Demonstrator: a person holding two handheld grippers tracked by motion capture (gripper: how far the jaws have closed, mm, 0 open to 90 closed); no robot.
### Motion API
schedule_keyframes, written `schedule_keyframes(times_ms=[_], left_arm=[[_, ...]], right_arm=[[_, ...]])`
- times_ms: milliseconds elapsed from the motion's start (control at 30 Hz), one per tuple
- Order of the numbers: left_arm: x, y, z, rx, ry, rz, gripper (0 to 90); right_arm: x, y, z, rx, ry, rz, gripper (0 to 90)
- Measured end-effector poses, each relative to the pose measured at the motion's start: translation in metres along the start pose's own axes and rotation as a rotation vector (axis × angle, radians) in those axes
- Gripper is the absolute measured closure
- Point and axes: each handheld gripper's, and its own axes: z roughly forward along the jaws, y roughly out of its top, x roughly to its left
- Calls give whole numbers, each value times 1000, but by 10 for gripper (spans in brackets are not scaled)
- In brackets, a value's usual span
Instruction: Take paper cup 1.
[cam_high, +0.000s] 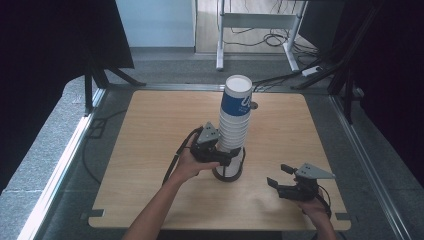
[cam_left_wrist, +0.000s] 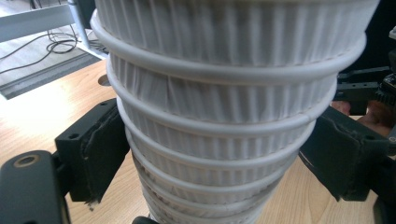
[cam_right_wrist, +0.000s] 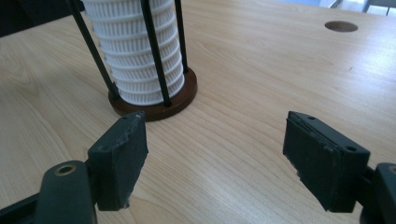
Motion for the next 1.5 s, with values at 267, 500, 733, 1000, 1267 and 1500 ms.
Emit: schedule_keyframes(times_ms=[267,500,733,1000,1267,1500], left_arm=[[2,1,-1,7,-9,4,130],[1,2,0,17,-7,5,130],[1,3,0,26,-8,8,130],[0,5,0,33,-4,4,130],[0,5,0,34,-2,8,130],[0,5,0,34,-2,3,130]], right_arm=[[1,11,-7,-74,53,39,222],[4,47,-16,-124,79,33,212],[2,108,-34,-200,148,-11,212],[6,151,-39,-208,173,-60,208],[13,189,-32,-198,199,-98,193],[16,213,-24,-222,240,-81,187]])
